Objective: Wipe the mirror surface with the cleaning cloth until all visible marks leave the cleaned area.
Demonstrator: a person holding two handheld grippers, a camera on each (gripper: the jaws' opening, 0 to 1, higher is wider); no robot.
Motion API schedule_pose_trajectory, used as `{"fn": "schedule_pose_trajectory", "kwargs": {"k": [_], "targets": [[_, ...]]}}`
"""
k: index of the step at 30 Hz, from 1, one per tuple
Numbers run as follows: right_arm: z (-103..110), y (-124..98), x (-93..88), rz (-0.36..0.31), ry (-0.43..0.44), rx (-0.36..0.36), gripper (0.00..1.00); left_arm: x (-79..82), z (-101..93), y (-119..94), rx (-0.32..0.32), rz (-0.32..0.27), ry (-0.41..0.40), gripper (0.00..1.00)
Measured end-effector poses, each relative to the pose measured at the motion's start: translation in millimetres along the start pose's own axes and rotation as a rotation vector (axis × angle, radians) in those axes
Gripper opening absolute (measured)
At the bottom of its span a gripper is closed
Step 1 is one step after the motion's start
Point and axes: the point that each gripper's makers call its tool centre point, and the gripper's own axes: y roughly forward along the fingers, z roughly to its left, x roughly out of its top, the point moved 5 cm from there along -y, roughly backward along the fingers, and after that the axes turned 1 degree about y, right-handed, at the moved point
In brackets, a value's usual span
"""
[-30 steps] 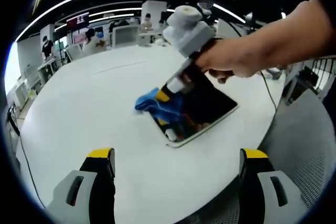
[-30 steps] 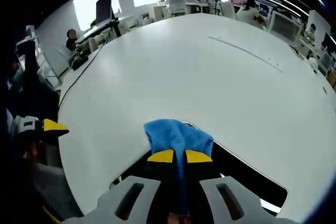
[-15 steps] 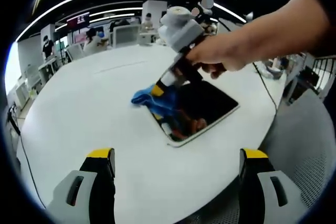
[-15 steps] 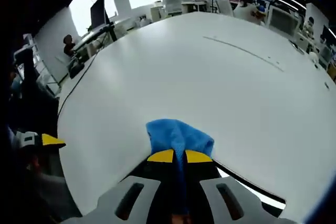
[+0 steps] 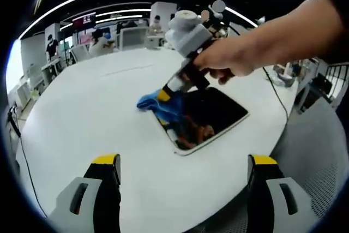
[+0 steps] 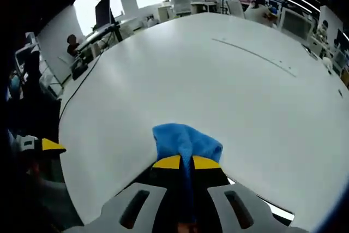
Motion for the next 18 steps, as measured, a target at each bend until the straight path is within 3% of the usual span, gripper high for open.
{"fn": "schedule_pose_trajectory", "kwargs": {"k": [18], "targets": [[-10,-9,-6.9,0.008,-0.016,-0.01,0.01,0.3,-1.2,0,-0.013,-0.004,-0.013,0.99]]}}
